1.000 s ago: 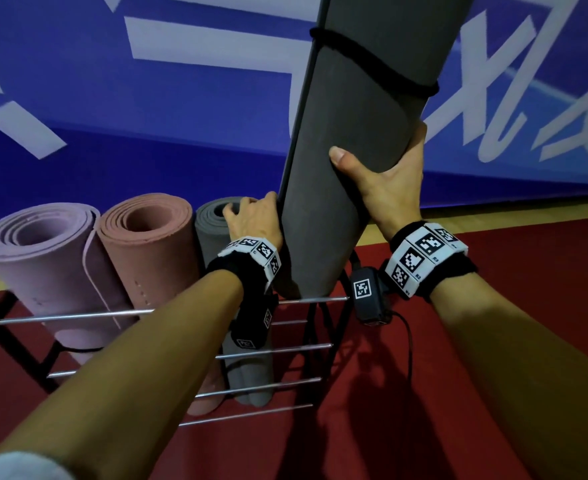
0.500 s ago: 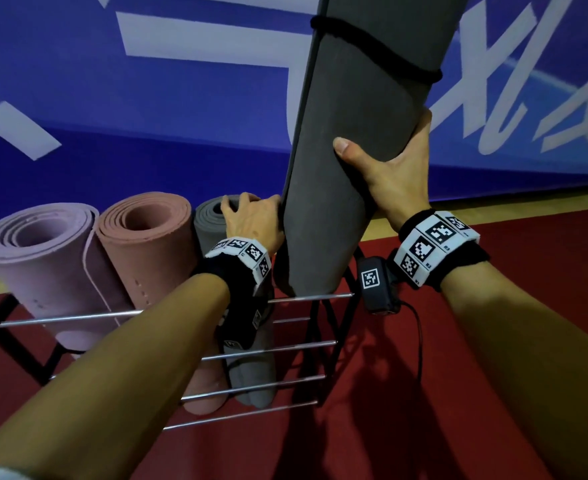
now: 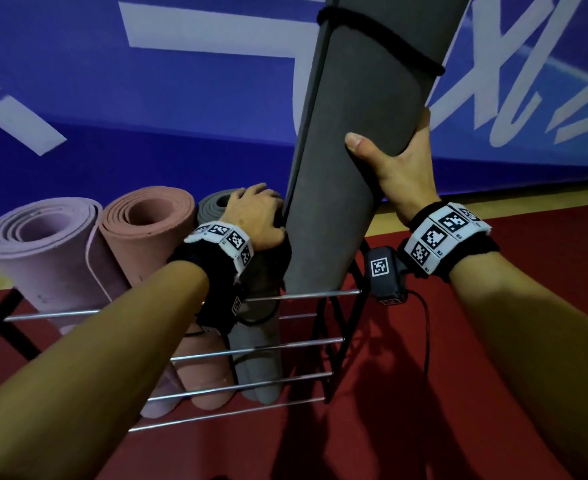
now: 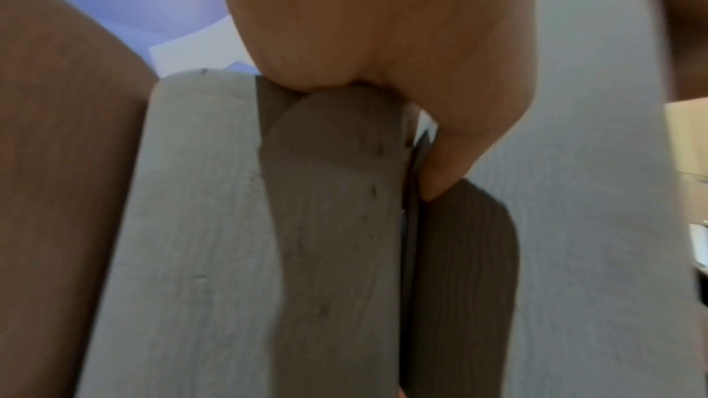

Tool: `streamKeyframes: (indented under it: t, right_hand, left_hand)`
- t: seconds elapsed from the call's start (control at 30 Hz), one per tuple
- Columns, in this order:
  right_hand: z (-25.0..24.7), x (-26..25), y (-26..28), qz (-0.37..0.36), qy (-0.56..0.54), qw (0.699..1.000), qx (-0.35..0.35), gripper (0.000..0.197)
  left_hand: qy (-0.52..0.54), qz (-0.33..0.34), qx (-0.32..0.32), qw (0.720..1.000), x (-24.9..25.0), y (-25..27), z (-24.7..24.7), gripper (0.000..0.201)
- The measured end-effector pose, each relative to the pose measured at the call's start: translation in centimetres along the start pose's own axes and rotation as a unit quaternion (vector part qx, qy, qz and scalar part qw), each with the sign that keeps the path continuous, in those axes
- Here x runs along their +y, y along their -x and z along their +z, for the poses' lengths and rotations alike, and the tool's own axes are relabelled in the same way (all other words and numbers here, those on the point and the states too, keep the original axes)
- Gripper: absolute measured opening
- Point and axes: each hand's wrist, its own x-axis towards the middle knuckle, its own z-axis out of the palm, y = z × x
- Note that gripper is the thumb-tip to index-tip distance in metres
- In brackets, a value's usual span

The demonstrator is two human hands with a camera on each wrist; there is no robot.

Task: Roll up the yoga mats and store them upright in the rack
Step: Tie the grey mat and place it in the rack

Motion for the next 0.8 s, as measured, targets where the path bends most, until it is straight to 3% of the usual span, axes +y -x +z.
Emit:
streamKeyframes:
  t: [0.37,0.53,0.63,0.8]
  right_hand:
    - [1.4,0.2,0.5,-0.013,0.037,0.998,-0.044,0.109]
    - [1.9,3.0,3.2,0.012,0.024,0.999,-0.044,0.109]
    - [2.6,5.7,6.1,0.036,0.032,0.998,-0.044,0.107]
    - [3.1,5.9,6.9,0.063,0.022,0.997,-0.039,0.11]
  left_hand:
    - [-0.066,0.008,0.014,0.998,0.5,0.8,0.8,0.064]
    - [0.139,-0.045,0.072,0.987,1.0,1.8,-0.7,0.063]
    - [0.13,-0.042,0.076,0.988,1.6,2.4,-0.8,0.058]
    - [0.244,-0.048,0.106,0.963,2.9,3.0,-1.3,0.095]
